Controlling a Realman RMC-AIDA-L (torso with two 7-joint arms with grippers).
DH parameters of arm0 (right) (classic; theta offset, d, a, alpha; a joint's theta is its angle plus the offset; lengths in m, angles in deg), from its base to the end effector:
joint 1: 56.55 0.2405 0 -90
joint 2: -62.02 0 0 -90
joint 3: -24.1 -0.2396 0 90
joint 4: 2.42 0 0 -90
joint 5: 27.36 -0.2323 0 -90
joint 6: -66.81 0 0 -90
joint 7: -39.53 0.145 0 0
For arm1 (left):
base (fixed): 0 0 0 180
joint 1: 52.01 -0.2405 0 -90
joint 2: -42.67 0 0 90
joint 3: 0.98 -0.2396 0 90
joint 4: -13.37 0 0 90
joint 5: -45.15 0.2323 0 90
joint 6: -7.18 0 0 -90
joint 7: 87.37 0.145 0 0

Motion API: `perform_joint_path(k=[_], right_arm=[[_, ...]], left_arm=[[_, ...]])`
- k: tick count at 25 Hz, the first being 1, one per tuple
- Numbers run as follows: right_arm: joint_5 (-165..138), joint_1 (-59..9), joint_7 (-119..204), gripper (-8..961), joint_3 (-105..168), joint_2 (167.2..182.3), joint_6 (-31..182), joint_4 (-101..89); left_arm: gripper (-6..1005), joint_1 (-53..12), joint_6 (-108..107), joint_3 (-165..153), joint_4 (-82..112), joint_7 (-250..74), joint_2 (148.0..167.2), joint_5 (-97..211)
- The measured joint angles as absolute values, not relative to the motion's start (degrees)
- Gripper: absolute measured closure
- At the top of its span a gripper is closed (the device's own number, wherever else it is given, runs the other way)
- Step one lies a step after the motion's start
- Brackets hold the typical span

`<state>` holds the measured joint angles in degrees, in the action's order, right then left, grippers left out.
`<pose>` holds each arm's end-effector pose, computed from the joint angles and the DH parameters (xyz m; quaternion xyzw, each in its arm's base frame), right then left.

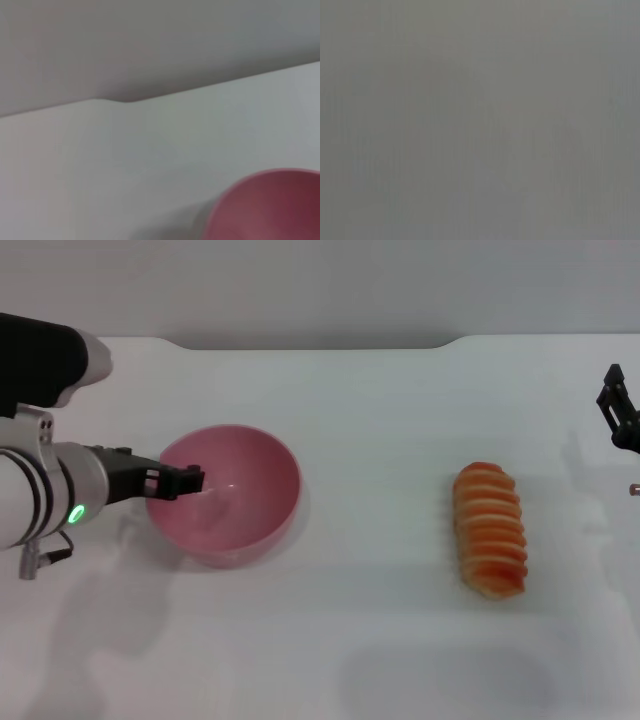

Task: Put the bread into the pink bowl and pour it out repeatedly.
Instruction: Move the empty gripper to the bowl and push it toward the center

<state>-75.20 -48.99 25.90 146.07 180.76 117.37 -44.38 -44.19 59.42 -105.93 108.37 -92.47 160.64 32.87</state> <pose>0.3027 0.3180 -0.0314 -0.6554 0.2755 0.2686 0.6500 -0.1899 0.3412 -0.0070 -0.8039 -0.4130 0.0210 0.4274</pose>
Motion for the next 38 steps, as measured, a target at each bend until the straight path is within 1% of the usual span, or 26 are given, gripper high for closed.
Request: perform_joint_path(k=[11,21,33,36,38], right_arm=[[-75.22,-48.99,25.9,193,145.82,180.76,117.01,-44.29],[-75.22,-48.99,25.9,193,145.74,180.76,117.0,-44.34],[-75.11,-49.31,25.51,194,145.63,180.76,117.0,-45.48],[-75.09,-49.36,25.45,194,145.63,180.76,117.0,-45.78],[-75.08,-49.4,25.42,194,145.63,180.76,117.0,-45.9]], left_arm=[[149,-39.77,59.18,-105.72,101.82,-92.46,160.62,30.08],[151,-38.77,58.2,-103.76,99.59,-92.95,160.64,29.65],[328,-38.09,56.56,-102.36,96.42,-91.41,160.56,27.07],[567,-37.97,56.69,-102.37,96.37,-90.99,160.57,26.65],[636,-37.92,56.72,-102.38,96.39,-90.71,160.52,26.37]])
